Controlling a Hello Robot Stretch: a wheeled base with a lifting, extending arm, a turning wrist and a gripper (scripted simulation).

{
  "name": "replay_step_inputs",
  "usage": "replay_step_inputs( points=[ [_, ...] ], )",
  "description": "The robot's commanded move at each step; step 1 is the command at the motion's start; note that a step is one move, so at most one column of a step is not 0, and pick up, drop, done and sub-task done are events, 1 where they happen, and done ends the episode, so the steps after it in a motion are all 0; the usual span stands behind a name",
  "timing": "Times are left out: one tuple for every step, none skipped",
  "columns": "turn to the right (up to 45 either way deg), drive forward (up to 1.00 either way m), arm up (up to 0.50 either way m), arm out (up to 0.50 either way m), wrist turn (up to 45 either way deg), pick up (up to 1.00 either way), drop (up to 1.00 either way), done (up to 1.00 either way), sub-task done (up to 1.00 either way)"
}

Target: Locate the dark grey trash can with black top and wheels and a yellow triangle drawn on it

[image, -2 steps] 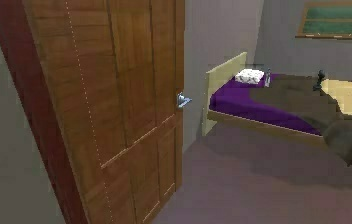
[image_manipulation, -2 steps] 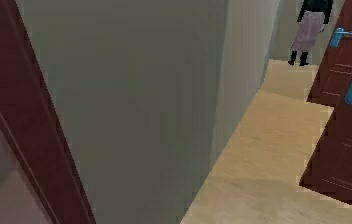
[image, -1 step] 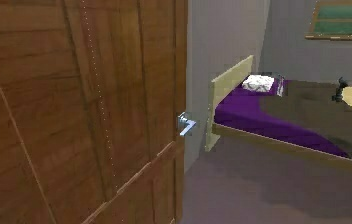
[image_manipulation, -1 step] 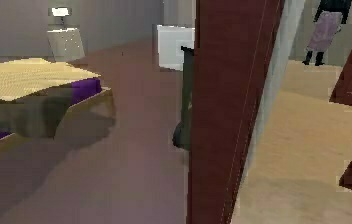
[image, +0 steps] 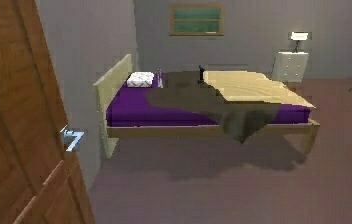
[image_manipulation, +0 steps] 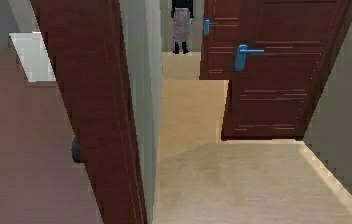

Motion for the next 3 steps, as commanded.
replay_step_inputs(
  points=[
    [0.0,0.15,0.0,0.0,0.0,0.0,0.0,0.0,0.0],
    [24.0,0.0,0.0,0.0,0.0,0.0,0.0,0.0,0.0],
    [0.0,0.3,0.0,0.0,0.0,0.0,0.0,0.0,0.0]
  ],
)
